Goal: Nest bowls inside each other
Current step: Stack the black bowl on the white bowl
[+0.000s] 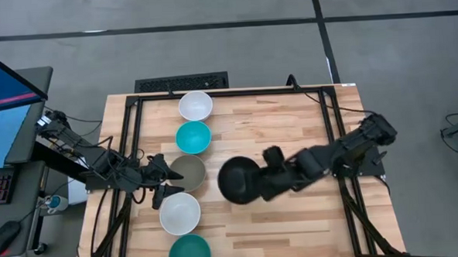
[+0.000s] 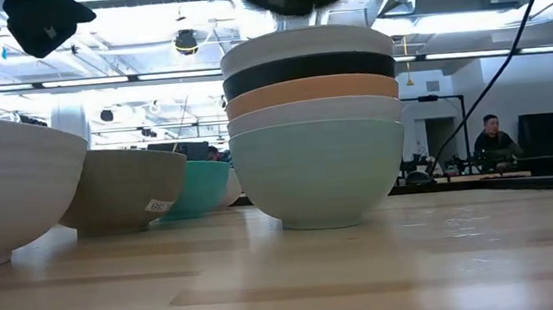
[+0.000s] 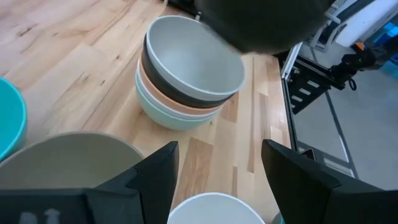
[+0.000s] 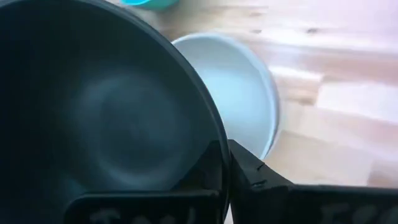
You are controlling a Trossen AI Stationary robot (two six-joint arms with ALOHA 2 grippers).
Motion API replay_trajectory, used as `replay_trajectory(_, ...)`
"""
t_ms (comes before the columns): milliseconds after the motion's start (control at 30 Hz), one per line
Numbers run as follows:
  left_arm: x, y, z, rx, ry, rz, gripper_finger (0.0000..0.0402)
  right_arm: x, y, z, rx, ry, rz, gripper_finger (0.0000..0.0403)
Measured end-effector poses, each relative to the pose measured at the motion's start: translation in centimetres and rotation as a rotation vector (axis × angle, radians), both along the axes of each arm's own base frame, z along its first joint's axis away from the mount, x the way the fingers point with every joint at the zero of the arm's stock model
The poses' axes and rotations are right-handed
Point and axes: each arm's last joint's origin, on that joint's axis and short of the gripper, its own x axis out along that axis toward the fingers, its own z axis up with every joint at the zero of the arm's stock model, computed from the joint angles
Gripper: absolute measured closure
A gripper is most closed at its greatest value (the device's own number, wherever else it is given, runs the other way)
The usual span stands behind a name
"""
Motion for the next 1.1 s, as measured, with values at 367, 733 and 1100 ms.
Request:
replay_trajectory(367,-0.1,-0.2,0.0,-0.023,0.003,-0.022,0.0180,2.6,-1.8,-3.8,0.049,0.220,0.039,0.0355)
replay_trajectory(733,-0.4,-0.6,0.0,-0.012,-0.001,-0.028,0.0180,1.6,-2.2,-3.5,0.013,0.273,-0.012,0.0347)
replay_trajectory(1100,-0.4,-0.6,0.0,-0.007,-0.002,-0.030,0.0180,2.1,-2.4,-3.6,-0.022,0.239,-0.037,0.0347)
